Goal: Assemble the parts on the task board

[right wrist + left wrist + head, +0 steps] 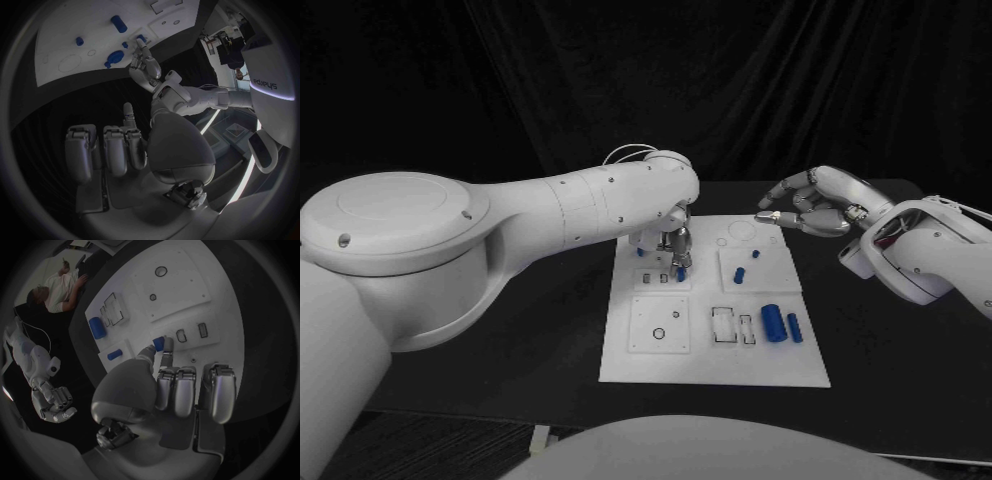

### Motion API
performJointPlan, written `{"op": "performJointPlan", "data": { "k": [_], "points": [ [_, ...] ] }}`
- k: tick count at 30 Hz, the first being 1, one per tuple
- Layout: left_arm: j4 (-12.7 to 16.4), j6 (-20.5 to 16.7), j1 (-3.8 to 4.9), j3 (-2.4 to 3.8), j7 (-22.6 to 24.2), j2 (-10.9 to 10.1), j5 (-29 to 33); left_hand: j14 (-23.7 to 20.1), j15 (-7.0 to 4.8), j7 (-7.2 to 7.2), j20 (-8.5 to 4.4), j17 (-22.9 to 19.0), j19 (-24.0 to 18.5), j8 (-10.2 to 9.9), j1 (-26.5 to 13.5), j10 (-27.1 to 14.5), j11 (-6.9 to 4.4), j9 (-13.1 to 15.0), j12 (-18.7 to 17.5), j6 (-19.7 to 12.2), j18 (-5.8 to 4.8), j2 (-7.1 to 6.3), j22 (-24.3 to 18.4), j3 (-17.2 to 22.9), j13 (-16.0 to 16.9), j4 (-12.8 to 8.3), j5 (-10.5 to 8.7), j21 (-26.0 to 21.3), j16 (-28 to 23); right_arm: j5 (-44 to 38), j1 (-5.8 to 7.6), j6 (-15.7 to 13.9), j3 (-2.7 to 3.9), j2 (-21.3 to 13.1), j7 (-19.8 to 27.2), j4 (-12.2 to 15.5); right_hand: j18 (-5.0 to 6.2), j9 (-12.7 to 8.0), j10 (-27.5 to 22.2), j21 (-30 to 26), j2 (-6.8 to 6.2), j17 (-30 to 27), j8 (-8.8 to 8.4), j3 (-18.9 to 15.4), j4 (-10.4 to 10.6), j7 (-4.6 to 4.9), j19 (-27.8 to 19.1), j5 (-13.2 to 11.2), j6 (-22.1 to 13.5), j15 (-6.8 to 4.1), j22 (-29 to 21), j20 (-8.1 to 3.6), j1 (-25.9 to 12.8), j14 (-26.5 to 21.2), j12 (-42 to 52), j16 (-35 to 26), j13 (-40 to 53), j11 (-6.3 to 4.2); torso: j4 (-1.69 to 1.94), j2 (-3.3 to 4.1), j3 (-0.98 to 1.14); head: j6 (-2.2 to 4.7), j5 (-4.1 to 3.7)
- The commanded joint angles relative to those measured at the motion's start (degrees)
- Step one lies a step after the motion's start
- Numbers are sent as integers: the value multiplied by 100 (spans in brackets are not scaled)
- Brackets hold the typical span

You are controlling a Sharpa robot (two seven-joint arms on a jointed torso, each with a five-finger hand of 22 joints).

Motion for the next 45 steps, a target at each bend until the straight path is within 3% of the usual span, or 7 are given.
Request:
{"op": "performJointPlan", "data": {
  "k": [1, 12, 26, 30, 45],
  "points": [
    [0, -42, -11, 6, -108, 14, 41, 616, -39, -9, -33, 1510, 32, -17, 53, 608, -52, 17, -26, 31, -83, -3, 599, 54, 1505, -21, 33, -39, 15, 0, -14, 33, 4, -5, -97, 0, -24, -3, 608, -20, 62, 1510, -25, -45, 5, 29, 570, 38, 38, 50, 1479, 41, 1, 610, 15, 14, 1509, 39, 1, -1, 1, -2, 3],
    [7, -31, -12, 6, -119, 6, 41, 616, -48, -14, -46, 1510, 35, -43, 155, 608, -59, 144, -26, 3, -81, -155, 601, 425, 1505, -244, 98, -56, 15, 0, -14, 34, 4, 3, -105, -13, -14, 0, 608, -53, 64, 1510, -16, -53, -1, 30, 546, 40, 61, 57, 1466, 48, 12, 610, 15, 14, 1509, 46, 2, -1, 0, -2, 21],
    [29, -79, -14, 6, -128, -17, 41, 616, -51, -4, -53, 1510, 48, -50, 140, 608, -56, 375, -26, -14, -81, -383, 617, 1160, 1505, -629, 439, -78, 15, 0, -15, 30, 4, 3, -111, -25, -10, 3, 608, -67, 66, 1510, -11, -58, -6, 31, 536, 42, 76, 61, 1460, 53, 23, 610, 15, 14, 1509, 50, 6, -1, 1, -2, 27],
    [45, -119, -14, 6, -149, -31, 41, 616, -58, -8, -56, 1510, 63, -29, 65, 608, -64, 464, -26, -2, -84, -460, 637, 1377, 1505, -741, 404, -75, 15, 0, -16, 30, 4, 5, -112, -31, -7, 4, 608, -77, 66, 1510, -8, -60, -8, 31, 529, 43, 83, 64, 1456, 55, 29, 610, 15, 14, 1509, 52, 4, -2, 1, -2, 37],
    [93, -219, -13, 6, -256, -88, 41, 616, -73, -24, -67, 1510, 72, 8, -97, 608, -80, 577, -26, 26, -84, -504, 641, 1583, 1505, -795, 374, -84, 15, 0, -28, 45, 4, 8, -114, -47, -3, 5, 608, -89, 66, 1510, -6, -64, -10, 32, 520, 43, 90, 66, 1451, 58, 35, 610, 15, 14, 1509, 55, 4, -12, 2, -2, 66]
  ]
}}
